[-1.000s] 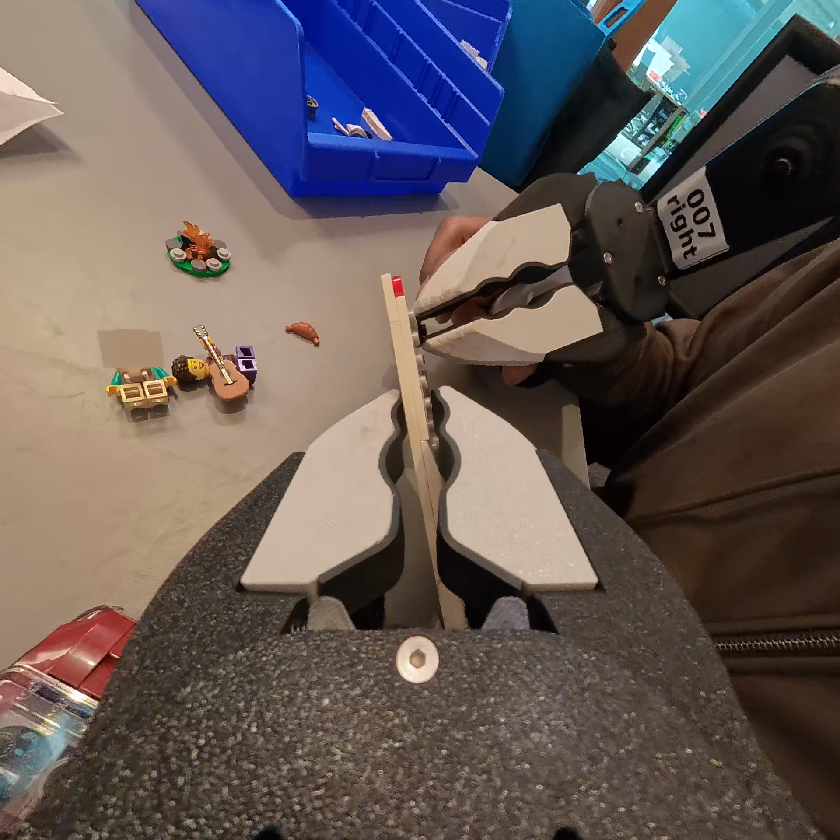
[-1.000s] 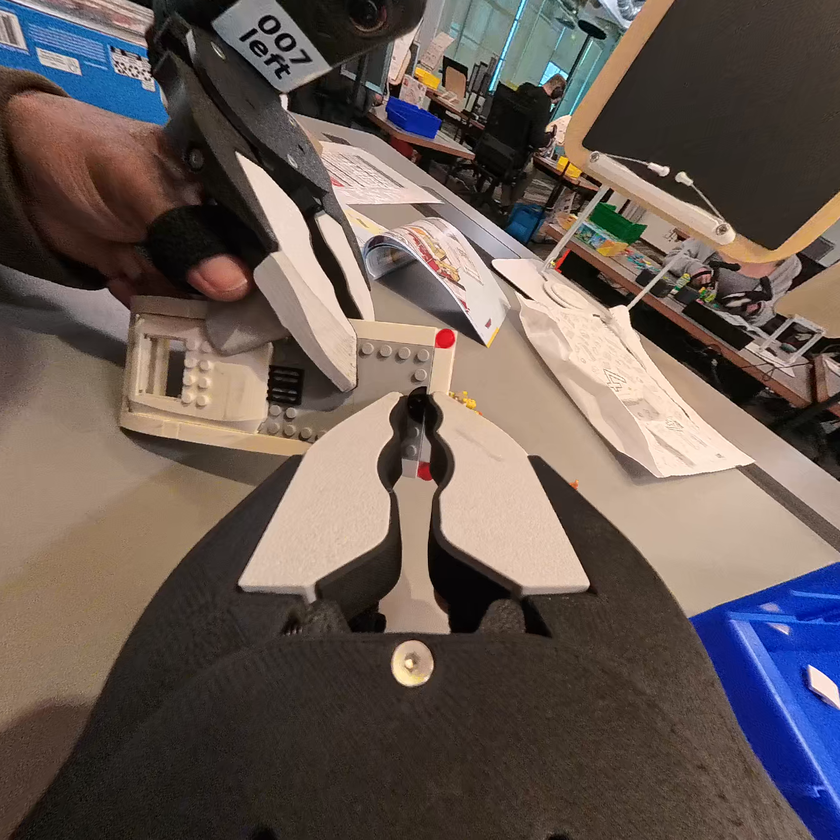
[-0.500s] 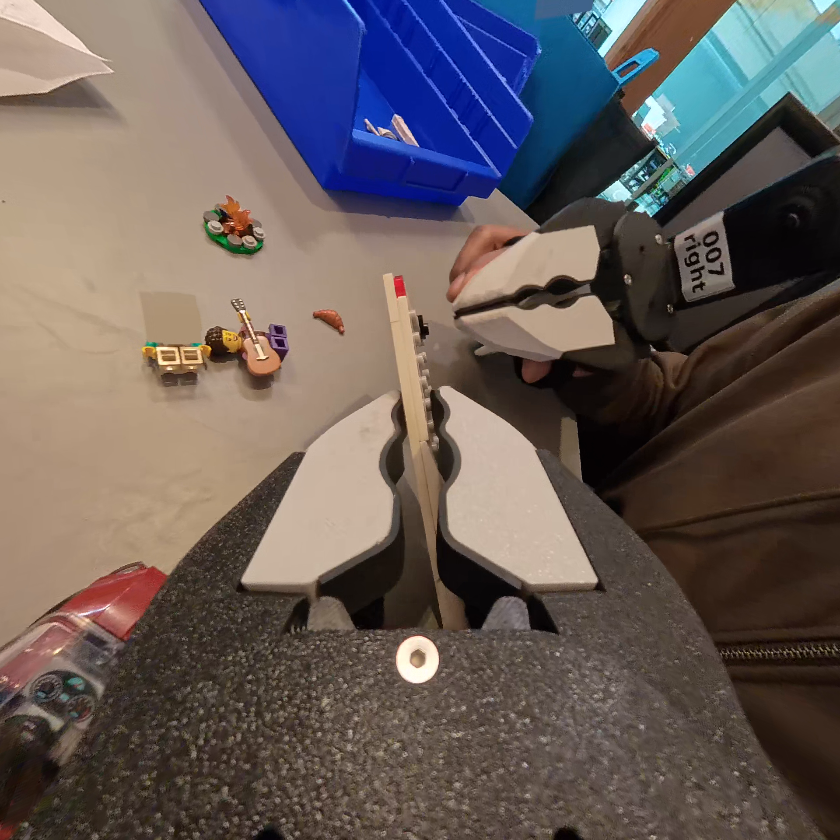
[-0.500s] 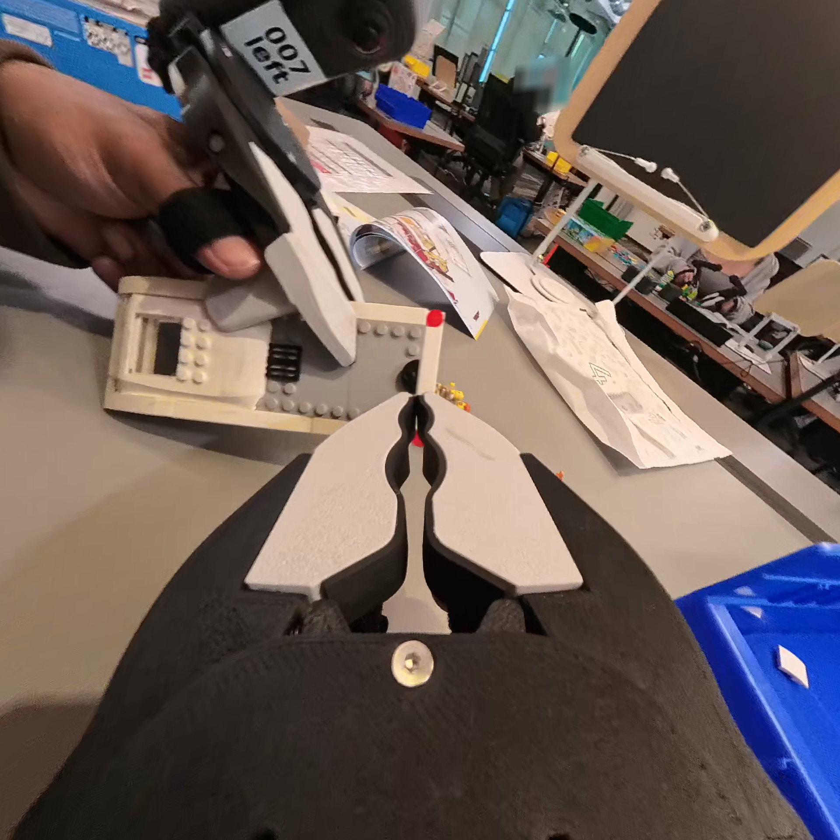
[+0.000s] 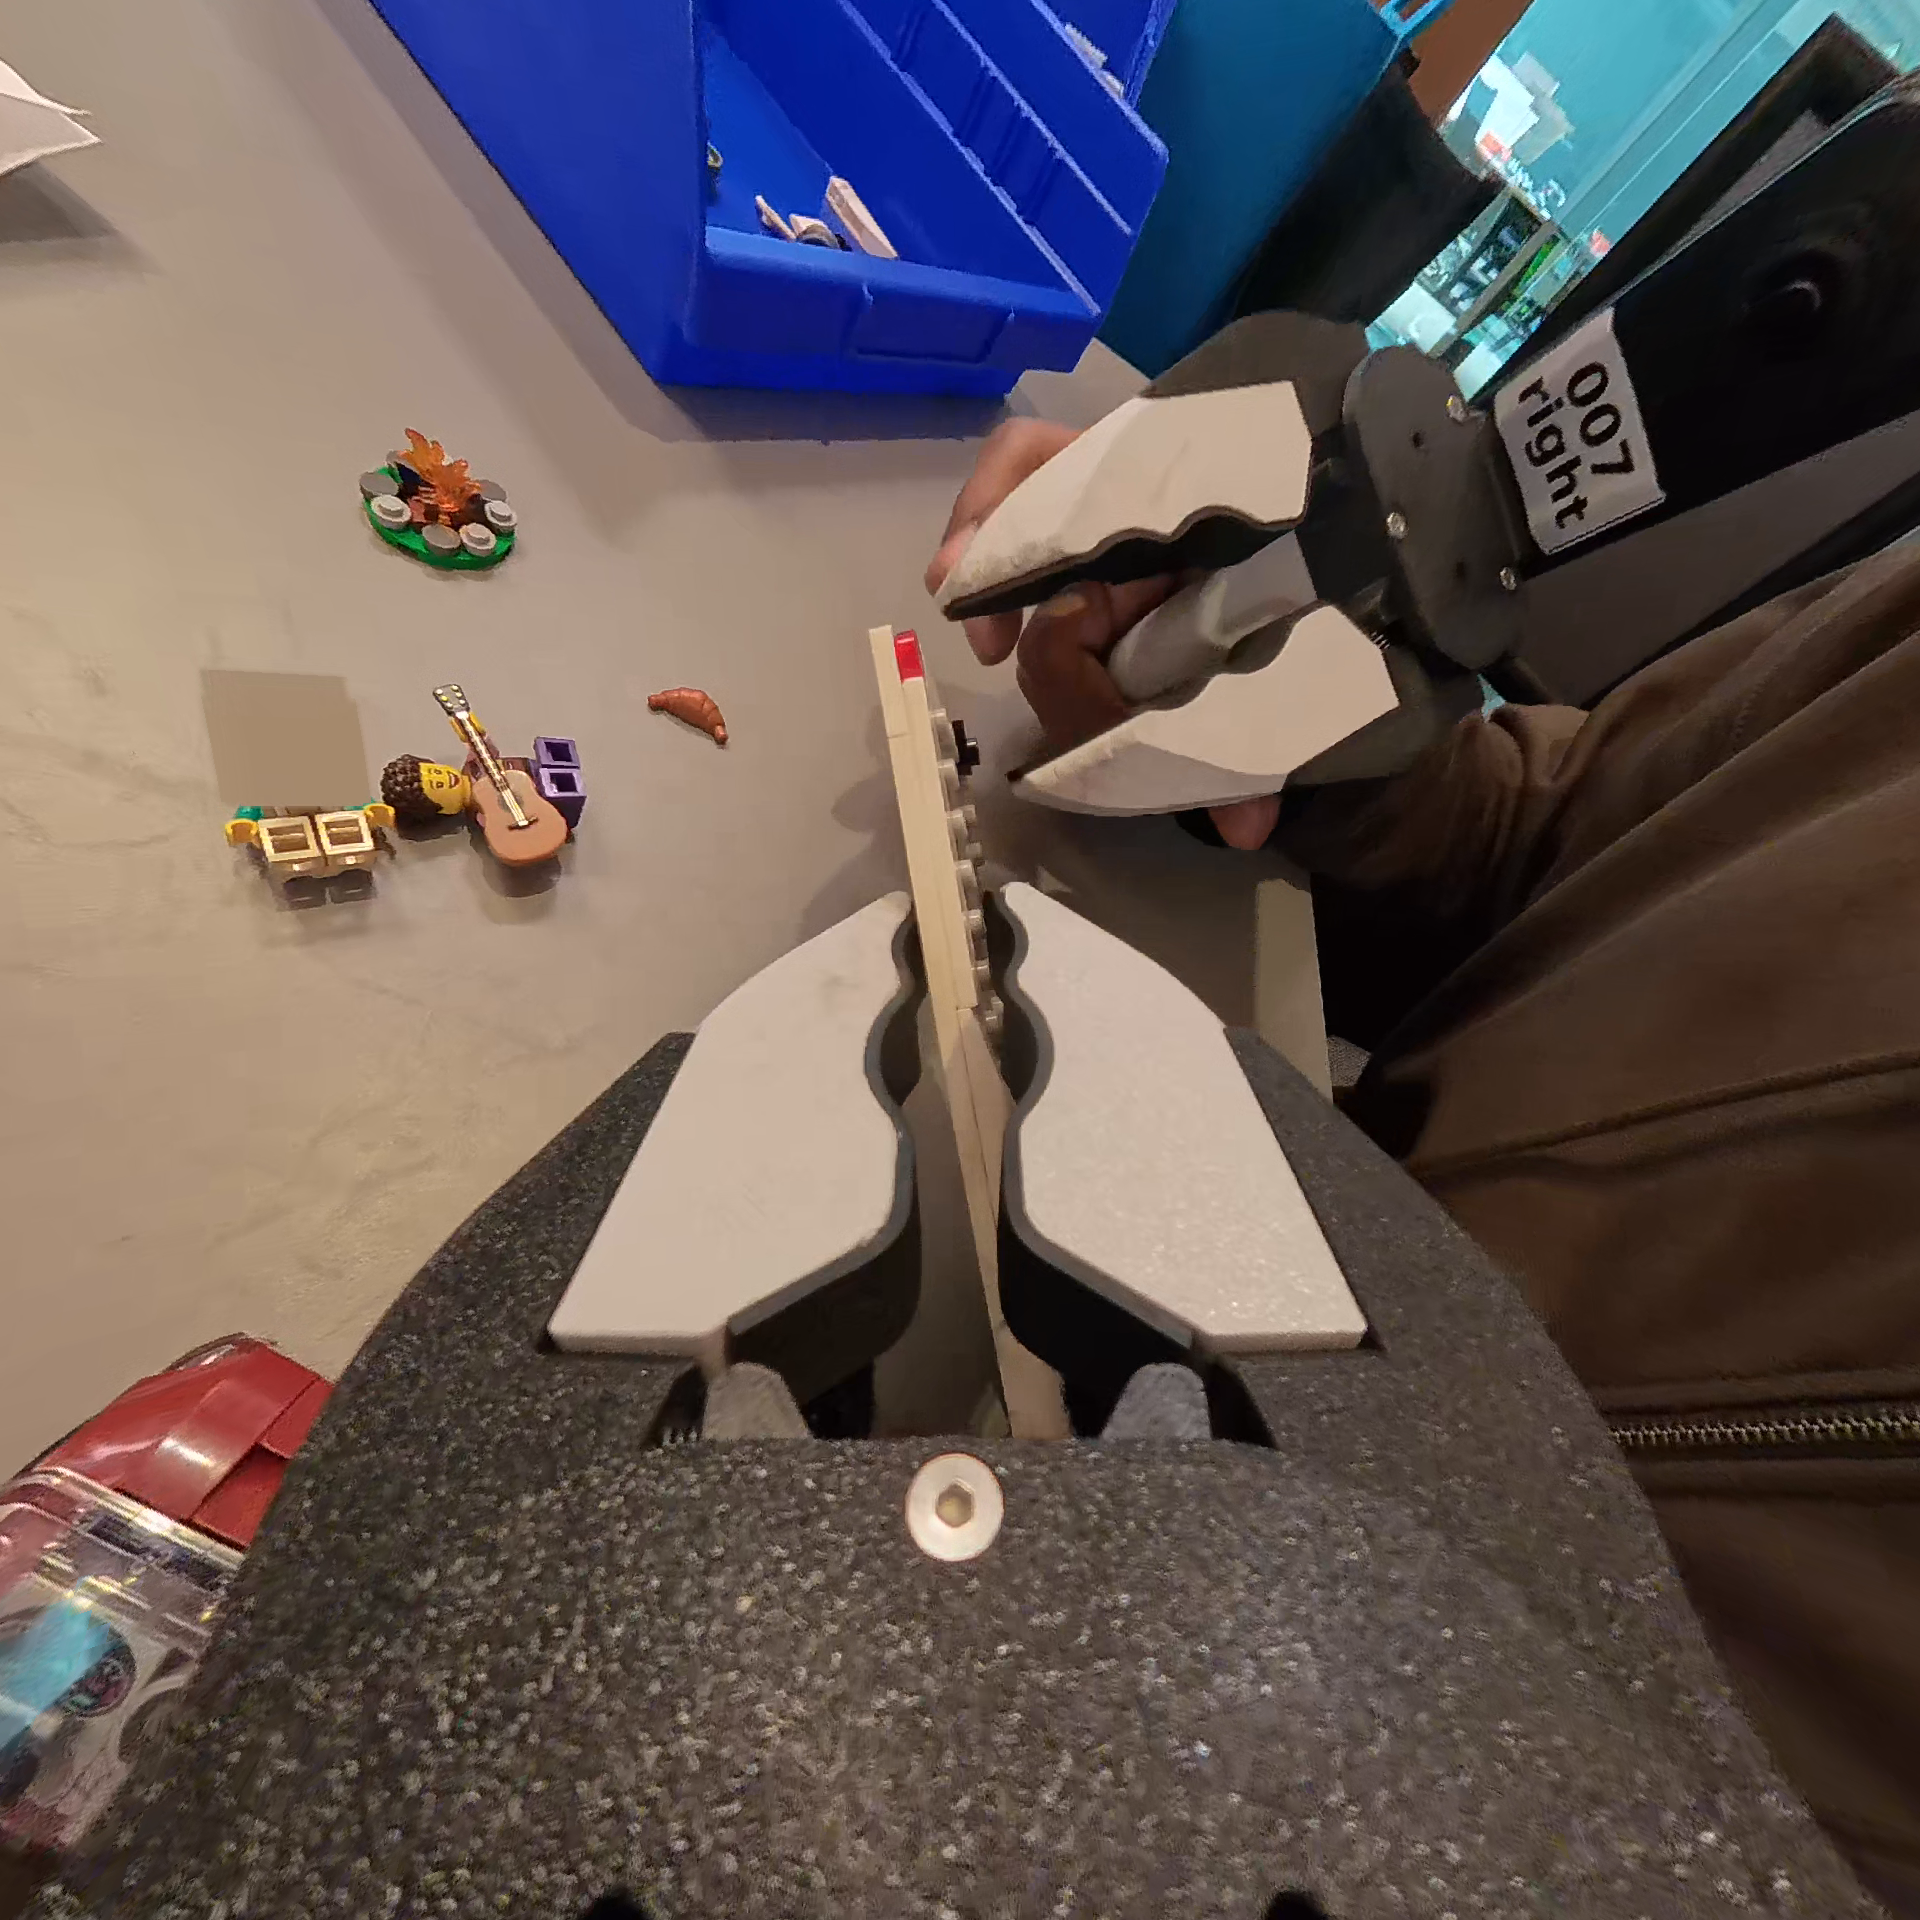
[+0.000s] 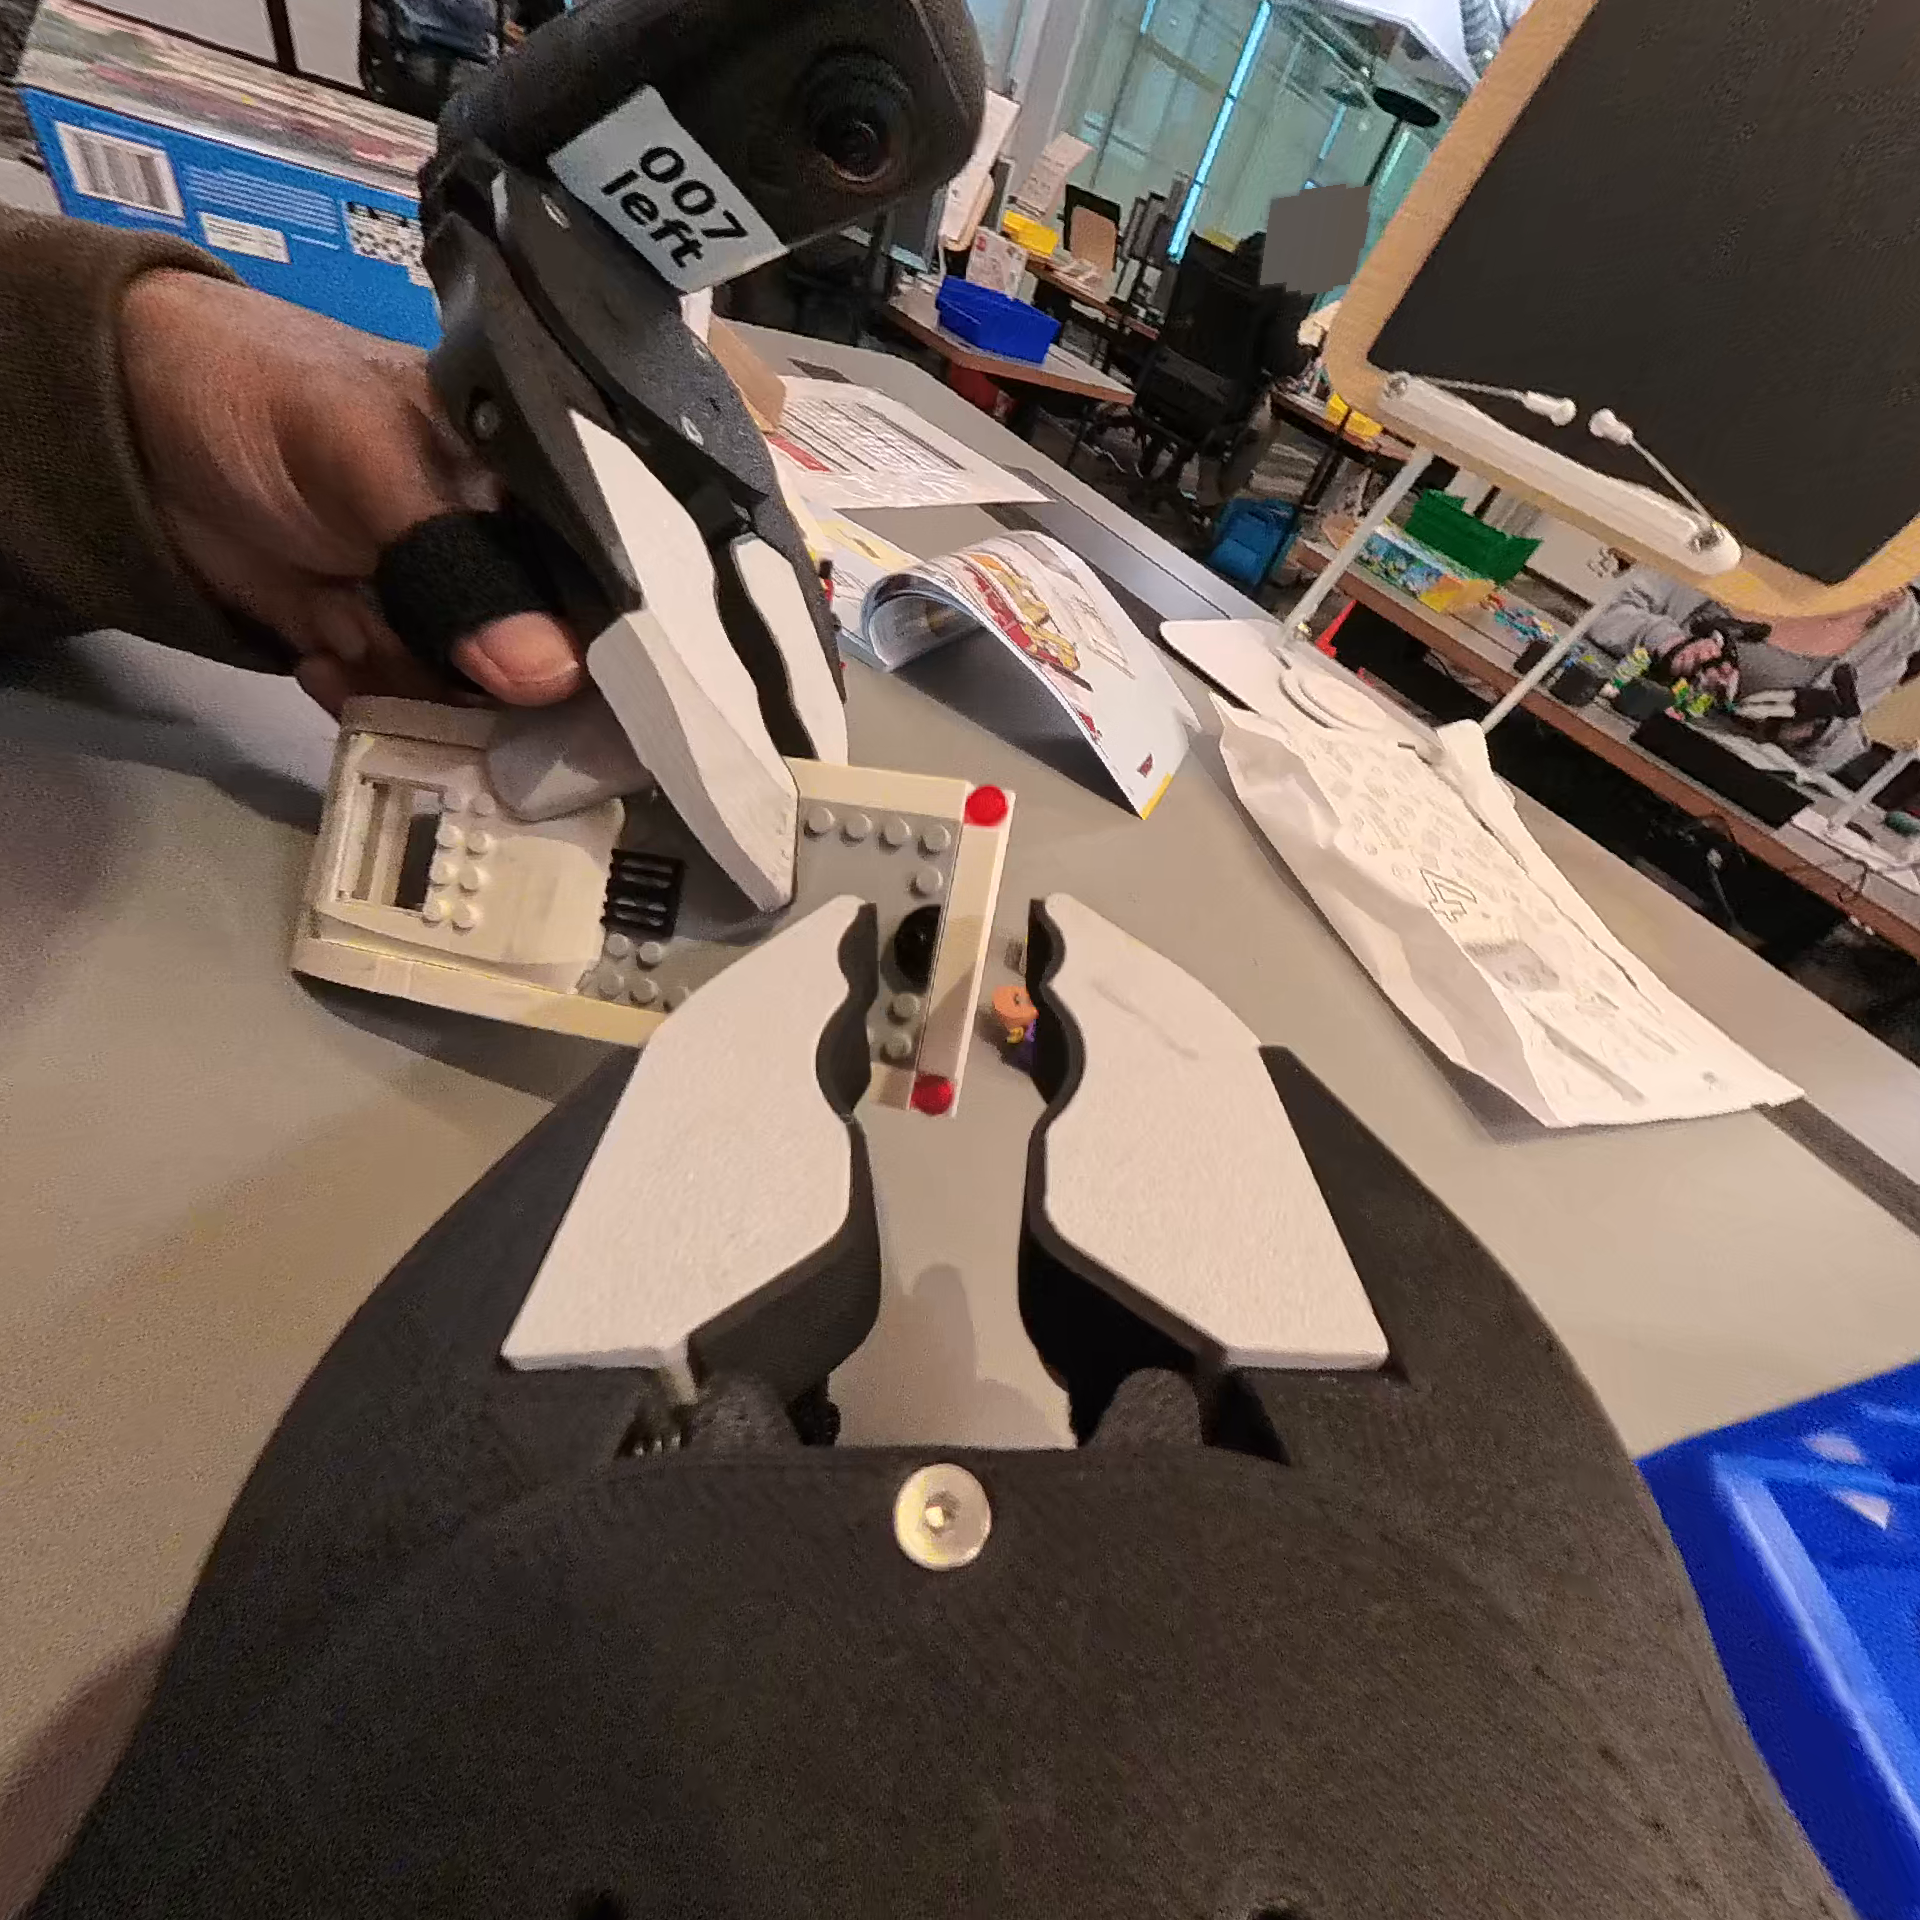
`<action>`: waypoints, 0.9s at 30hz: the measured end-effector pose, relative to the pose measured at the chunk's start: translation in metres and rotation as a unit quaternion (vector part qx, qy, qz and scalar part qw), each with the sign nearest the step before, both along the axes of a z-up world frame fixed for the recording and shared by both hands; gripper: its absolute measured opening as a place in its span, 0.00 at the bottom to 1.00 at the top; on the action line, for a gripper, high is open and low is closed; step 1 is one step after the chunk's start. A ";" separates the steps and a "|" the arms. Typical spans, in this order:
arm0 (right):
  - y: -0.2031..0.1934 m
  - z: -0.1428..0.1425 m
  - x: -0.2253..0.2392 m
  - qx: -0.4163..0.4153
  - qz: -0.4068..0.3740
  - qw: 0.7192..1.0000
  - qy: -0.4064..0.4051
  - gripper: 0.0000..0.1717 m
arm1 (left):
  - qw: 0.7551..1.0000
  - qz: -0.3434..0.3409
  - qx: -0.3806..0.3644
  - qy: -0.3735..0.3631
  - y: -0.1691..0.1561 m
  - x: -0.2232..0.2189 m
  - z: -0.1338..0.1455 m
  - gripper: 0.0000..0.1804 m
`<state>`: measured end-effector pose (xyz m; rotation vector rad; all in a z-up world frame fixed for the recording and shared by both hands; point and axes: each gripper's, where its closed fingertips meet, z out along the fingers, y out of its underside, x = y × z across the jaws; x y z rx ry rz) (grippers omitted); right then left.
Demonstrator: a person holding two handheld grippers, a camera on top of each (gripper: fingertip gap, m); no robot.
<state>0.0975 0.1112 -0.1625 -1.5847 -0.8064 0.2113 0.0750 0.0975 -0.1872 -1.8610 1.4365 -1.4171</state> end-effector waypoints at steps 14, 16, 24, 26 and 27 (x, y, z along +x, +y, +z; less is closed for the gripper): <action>0.032 -0.009 -0.033 -0.093 0.177 0.976 -0.088 0.17 | 0.997 0.024 -0.077 0.006 0.009 -0.017 -0.012 0.06; 0.038 -0.004 -0.042 -0.091 0.190 0.975 -0.068 0.14 | 0.998 0.036 -0.058 0.001 0.016 -0.022 -0.009 0.06; 0.033 -0.005 -0.041 -0.117 0.194 0.973 -0.030 0.10 | 0.999 0.021 -0.045 0.005 0.012 -0.025 -0.009 0.06; 0.031 -0.006 -0.040 -0.124 0.195 0.973 -0.023 0.10 | 0.999 0.015 -0.052 0.004 0.010 -0.024 -0.010 0.06; 0.030 -0.007 -0.040 -0.125 0.193 0.973 -0.020 0.10 | 0.998 0.013 -0.053 0.005 0.010 -0.024 -0.010 0.06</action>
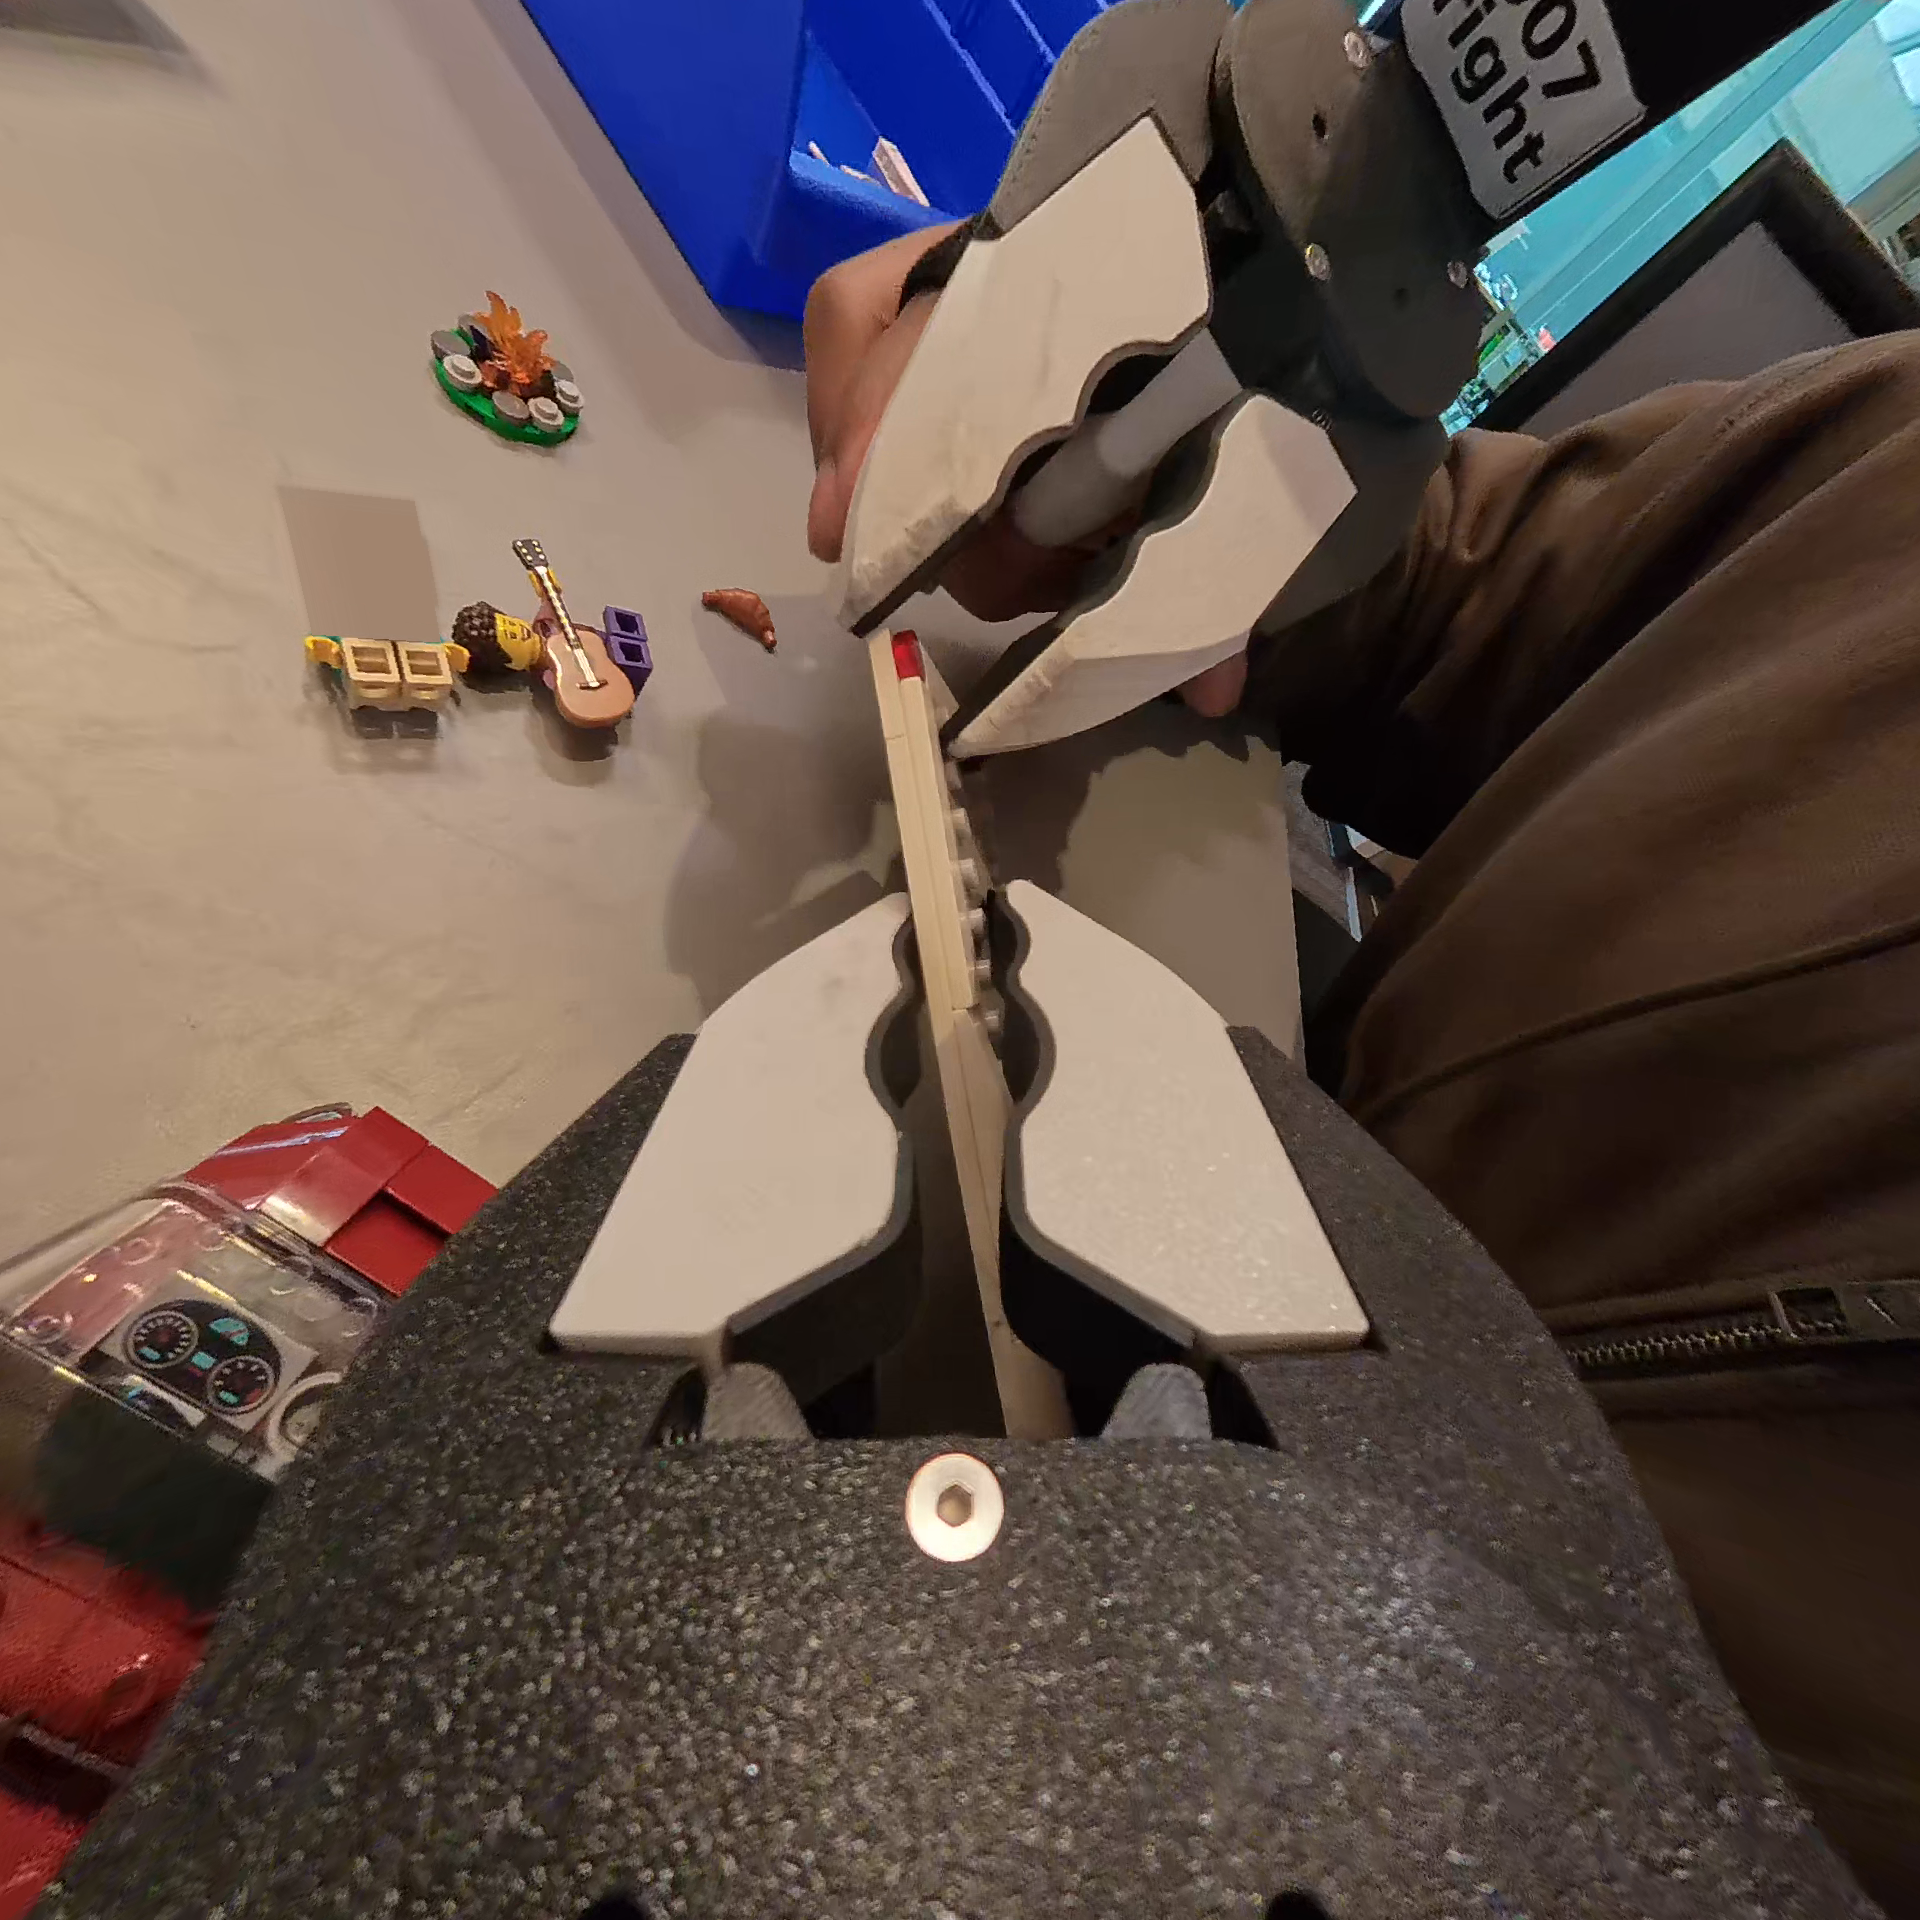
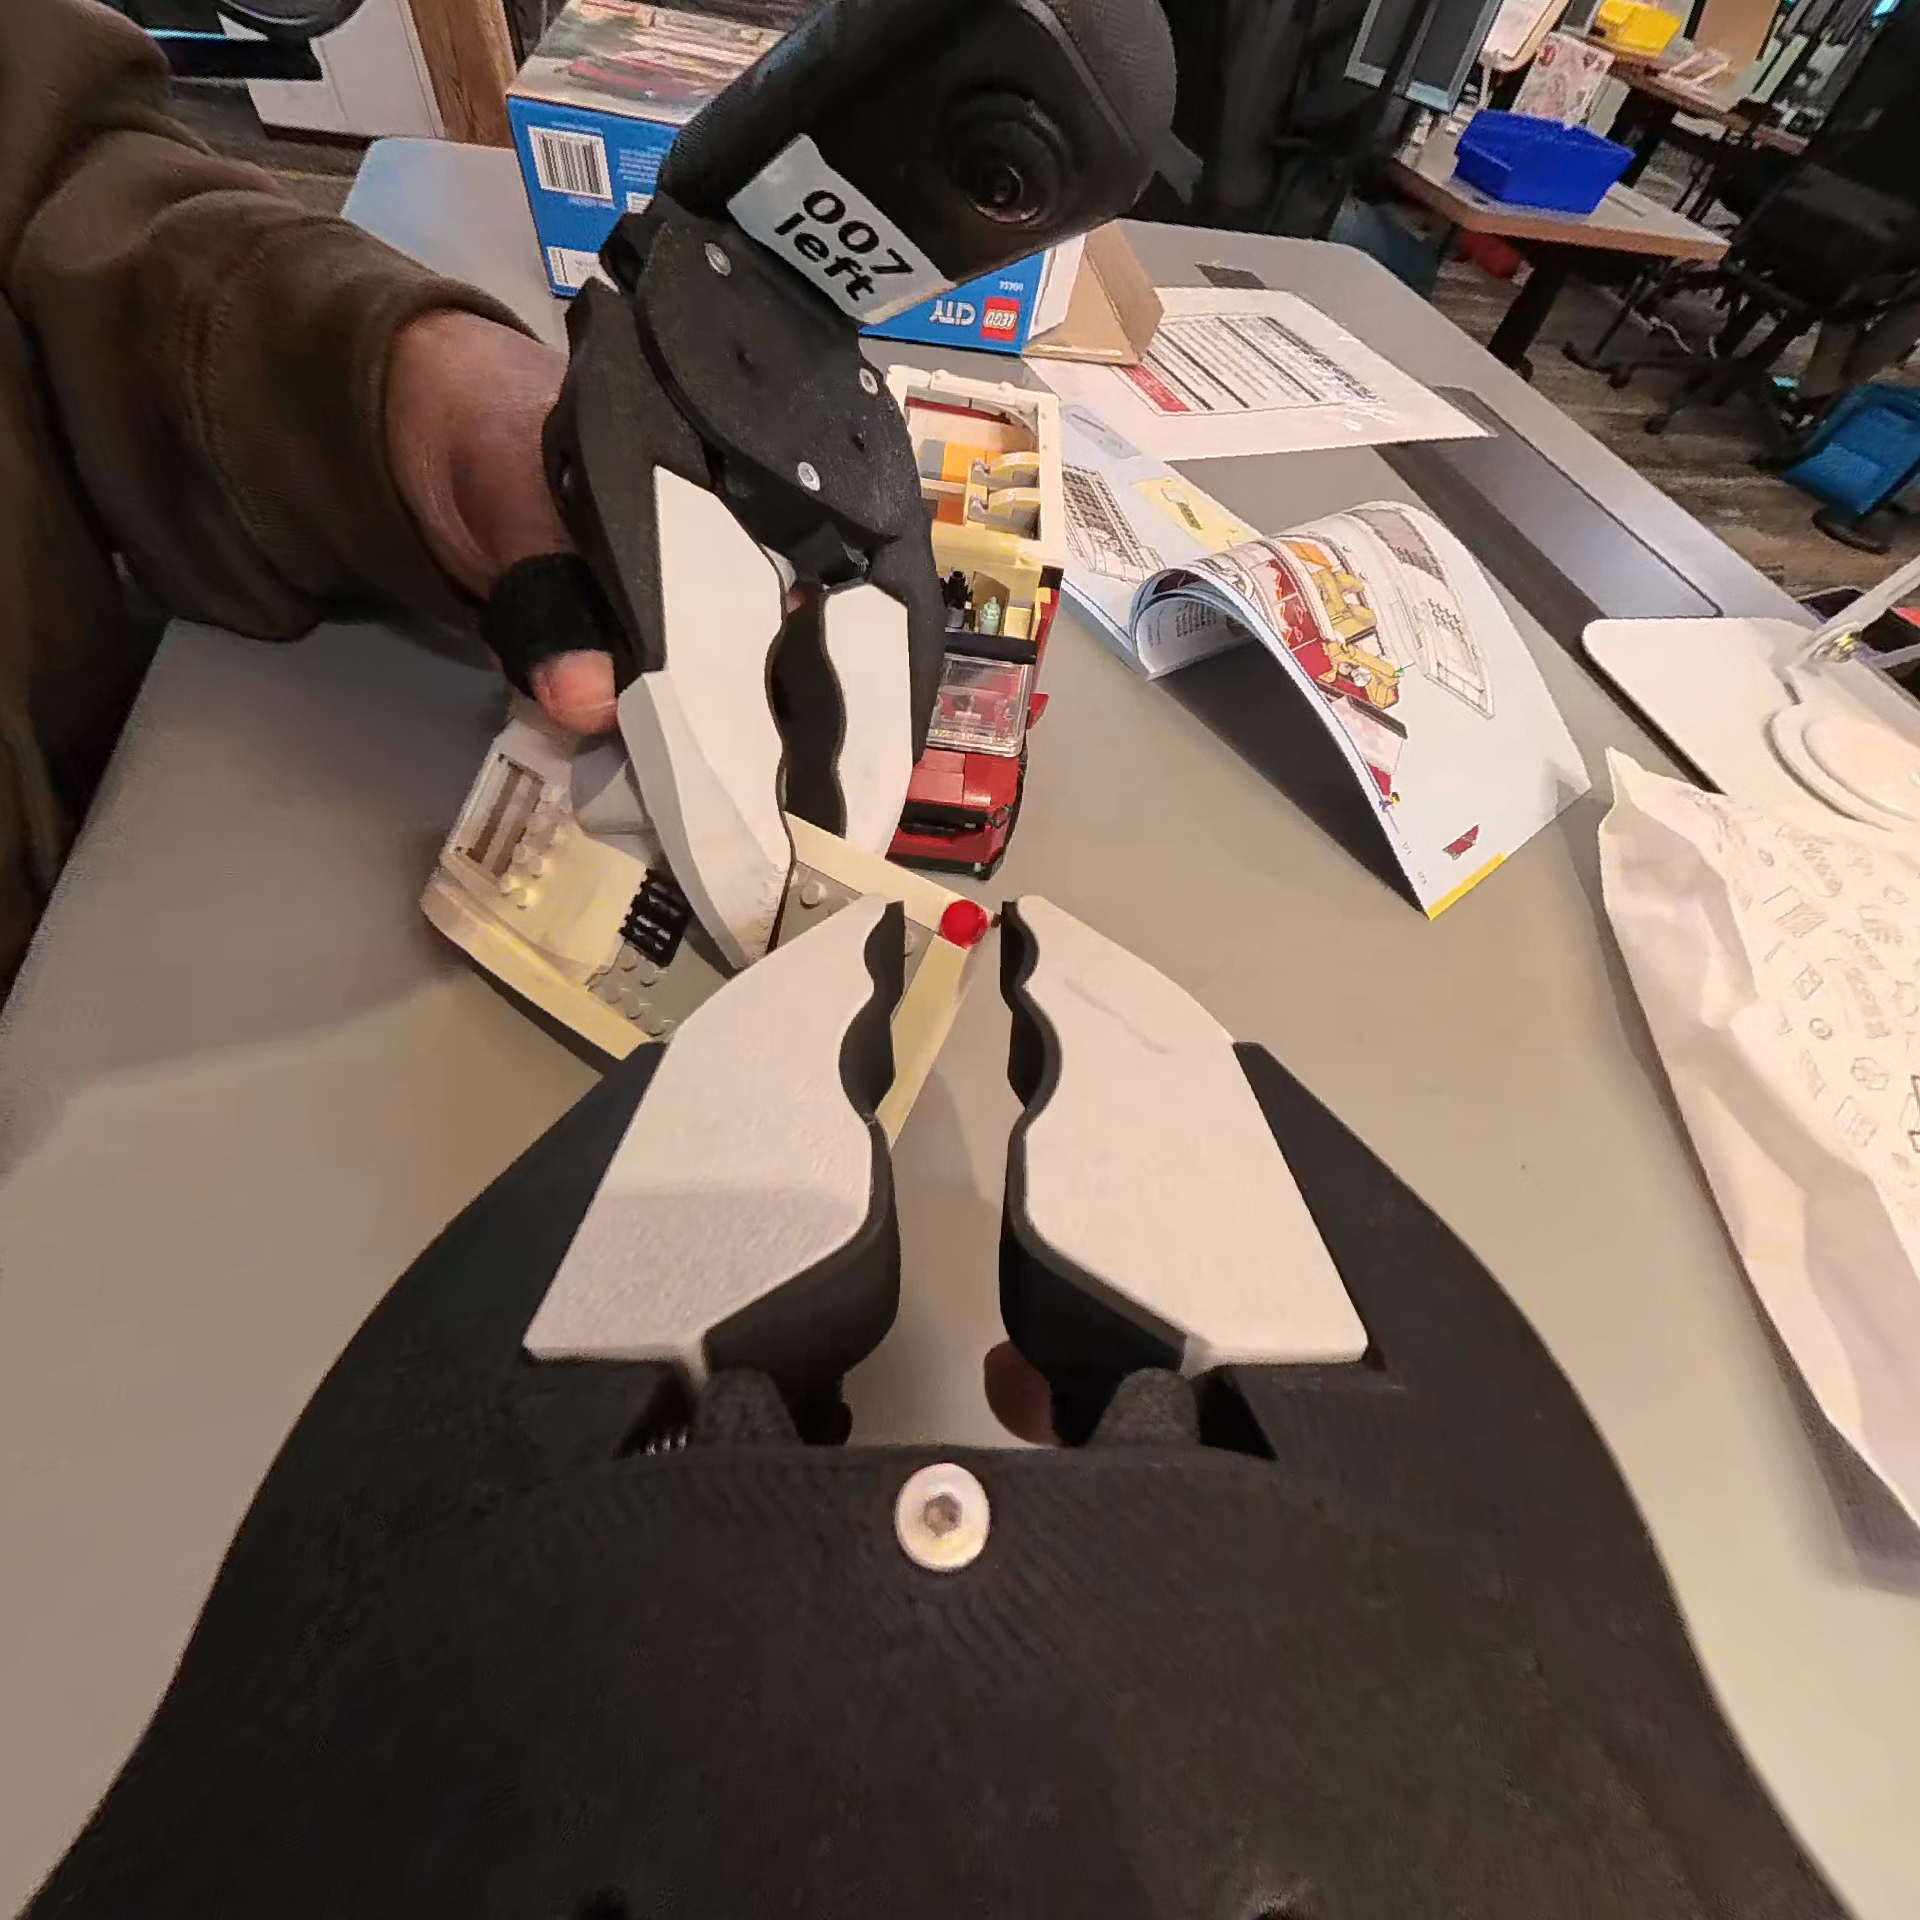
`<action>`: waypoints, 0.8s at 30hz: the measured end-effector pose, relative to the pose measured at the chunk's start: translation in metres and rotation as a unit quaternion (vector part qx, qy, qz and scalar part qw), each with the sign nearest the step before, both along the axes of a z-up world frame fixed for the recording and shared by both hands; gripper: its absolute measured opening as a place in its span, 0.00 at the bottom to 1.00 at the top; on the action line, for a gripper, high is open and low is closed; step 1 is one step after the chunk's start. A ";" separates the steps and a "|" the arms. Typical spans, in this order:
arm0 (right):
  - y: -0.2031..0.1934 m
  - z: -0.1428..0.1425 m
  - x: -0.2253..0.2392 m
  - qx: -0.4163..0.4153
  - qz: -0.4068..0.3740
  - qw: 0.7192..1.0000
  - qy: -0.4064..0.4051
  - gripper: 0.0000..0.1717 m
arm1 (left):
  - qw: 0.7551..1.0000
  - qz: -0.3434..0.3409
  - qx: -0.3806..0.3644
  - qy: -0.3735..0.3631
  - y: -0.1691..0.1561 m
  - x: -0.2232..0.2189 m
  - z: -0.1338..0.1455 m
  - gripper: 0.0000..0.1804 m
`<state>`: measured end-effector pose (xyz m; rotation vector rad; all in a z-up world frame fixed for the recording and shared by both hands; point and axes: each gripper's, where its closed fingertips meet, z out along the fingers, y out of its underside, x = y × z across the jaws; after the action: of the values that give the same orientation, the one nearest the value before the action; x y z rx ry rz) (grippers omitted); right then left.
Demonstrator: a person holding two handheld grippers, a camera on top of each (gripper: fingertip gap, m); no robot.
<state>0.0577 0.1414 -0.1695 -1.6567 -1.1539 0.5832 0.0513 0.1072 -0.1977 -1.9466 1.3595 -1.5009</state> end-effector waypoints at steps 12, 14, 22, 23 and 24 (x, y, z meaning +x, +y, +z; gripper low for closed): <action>0.000 0.000 0.002 0.085 -0.045 0.995 -0.033 0.00 | 1.000 -0.017 -0.012 0.009 -0.003 -0.002 -0.005 0.06; -0.001 0.000 0.002 0.102 -0.047 0.993 -0.045 0.00 | 1.000 -0.018 -0.013 0.010 -0.003 -0.002 -0.005 0.06; -0.018 -0.004 -0.010 0.070 0.007 0.997 -0.026 0.00 | 1.000 0.002 -0.006 0.011 0.005 -0.005 -0.003 0.06; -0.015 -0.003 -0.007 0.085 -0.001 0.996 -0.036 0.00 | 1.000 0.004 -0.005 0.010 0.007 -0.005 -0.003 0.06; -0.012 -0.002 -0.004 0.087 -0.009 0.995 -0.038 0.00 | 1.000 0.005 -0.005 0.007 0.007 -0.005 -0.002 0.06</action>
<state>0.0536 0.1297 -0.1715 -1.5486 -1.2085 0.3993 0.0465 0.1145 -0.1994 -1.9713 1.3477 -1.4955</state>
